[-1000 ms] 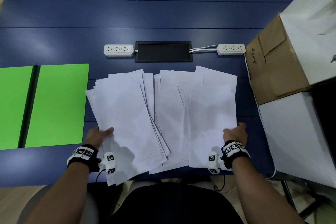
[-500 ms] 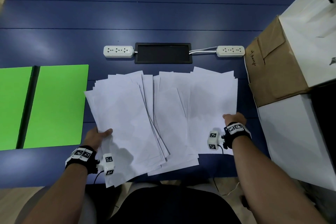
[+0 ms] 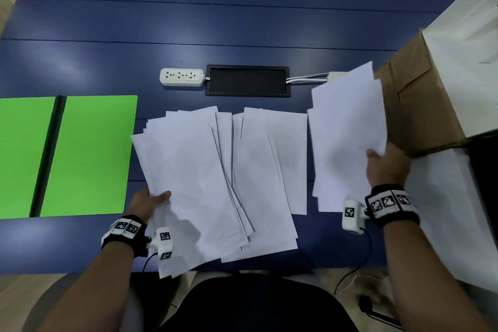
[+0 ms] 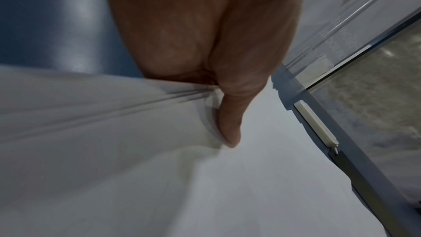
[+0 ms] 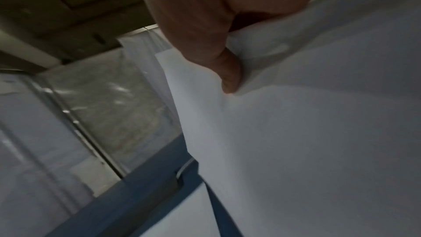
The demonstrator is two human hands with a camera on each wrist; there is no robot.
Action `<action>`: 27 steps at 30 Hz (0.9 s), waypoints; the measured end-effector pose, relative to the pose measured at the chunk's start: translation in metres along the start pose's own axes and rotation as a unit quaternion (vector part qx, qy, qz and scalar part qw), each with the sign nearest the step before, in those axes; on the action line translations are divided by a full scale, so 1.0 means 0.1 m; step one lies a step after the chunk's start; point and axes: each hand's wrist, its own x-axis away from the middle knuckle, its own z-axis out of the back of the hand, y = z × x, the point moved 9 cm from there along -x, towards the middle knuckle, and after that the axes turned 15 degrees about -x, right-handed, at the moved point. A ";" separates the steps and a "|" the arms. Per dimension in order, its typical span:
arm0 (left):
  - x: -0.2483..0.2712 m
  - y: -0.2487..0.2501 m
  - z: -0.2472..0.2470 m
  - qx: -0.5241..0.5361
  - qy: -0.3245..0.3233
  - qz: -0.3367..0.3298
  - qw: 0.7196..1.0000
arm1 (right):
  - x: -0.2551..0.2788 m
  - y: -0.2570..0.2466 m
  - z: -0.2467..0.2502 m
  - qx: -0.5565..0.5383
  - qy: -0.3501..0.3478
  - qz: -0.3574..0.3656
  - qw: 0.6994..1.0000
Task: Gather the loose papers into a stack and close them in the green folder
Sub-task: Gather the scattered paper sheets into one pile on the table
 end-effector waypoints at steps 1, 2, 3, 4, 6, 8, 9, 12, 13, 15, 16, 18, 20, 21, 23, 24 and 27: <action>0.01 0.00 -0.01 -0.001 -0.002 0.001 1.000 | -0.01 -0.11 0.10 0.005 0.009 0.026 1.000; 0.01 0.01 -0.01 0.000 -0.002 -0.001 1.000 | -0.02 -0.22 0.19 0.001 0.020 0.053 0.998; 0.02 0.02 0.00 0.000 -0.001 -0.001 1.000 | -0.03 -0.30 0.25 -0.011 0.027 0.077 0.997; 0.03 0.03 0.00 0.000 -0.002 -0.002 1.000 | -0.03 -0.40 0.32 -0.030 0.033 0.098 0.994; 0.06 0.04 -0.01 -0.004 -0.003 -0.003 1.000 | 0.01 -0.58 0.38 -0.101 0.022 0.106 0.989; 0.10 0.06 -0.01 -0.007 -0.003 -0.003 1.000 | 0.07 -0.74 0.30 -0.186 -0.019 0.081 0.979; 0.13 0.08 0.00 -0.009 -0.002 -0.001 1.000 | 0.11 -0.79 0.22 -0.224 -0.042 0.071 0.971; 0.17 0.13 0.00 -0.008 -0.001 -0.009 1.000 | 0.24 -0.86 -0.17 -0.340 -0.142 0.017 0.930; 0.19 0.15 0.00 0.003 0.001 -0.010 1.000 | 0.32 -0.83 -0.39 -0.374 -0.181 -0.019 0.910; 0.22 0.18 0.02 0.008 0.008 -0.003 1.000 | 0.57 -0.83 -0.86 -0.417 -0.244 -0.084 0.872; 0.21 0.18 0.03 -0.006 0.013 0.007 1.000 | 0.73 -0.85 -1.09 -0.422 -0.270 -0.105 0.859; 0.20 0.17 0.05 -0.020 0.017 0.025 0.999 | 1.09 -0.87 -1.55 -0.408 -0.319 -0.138 0.844; 0.19 0.11 0.05 0.001 0.014 0.053 0.998 | 1.44 -0.82 -2.01 -0.356 -0.356 -0.155 0.850; 0.17 0.06 0.05 0.017 0.011 0.069 0.997 | 1.61 -0.79 -2.21 -0.314 -0.368 -0.149 0.863; 0.15 0.01 0.02 0.046 0.005 0.080 0.996 | 1.91 -0.75 -2.51 -0.232 -0.390 -0.141 0.880; 0.17 0.03 0.01 0.049 0.002 0.070 0.996 | 2.05 -0.76 -2.60 -0.197 -0.405 -0.144 0.881; 0.25 0.17 -0.01 0.024 -0.012 0.006 1.000 | 2.40 -0.81 -2.86 -0.123 -0.475 -0.143 0.860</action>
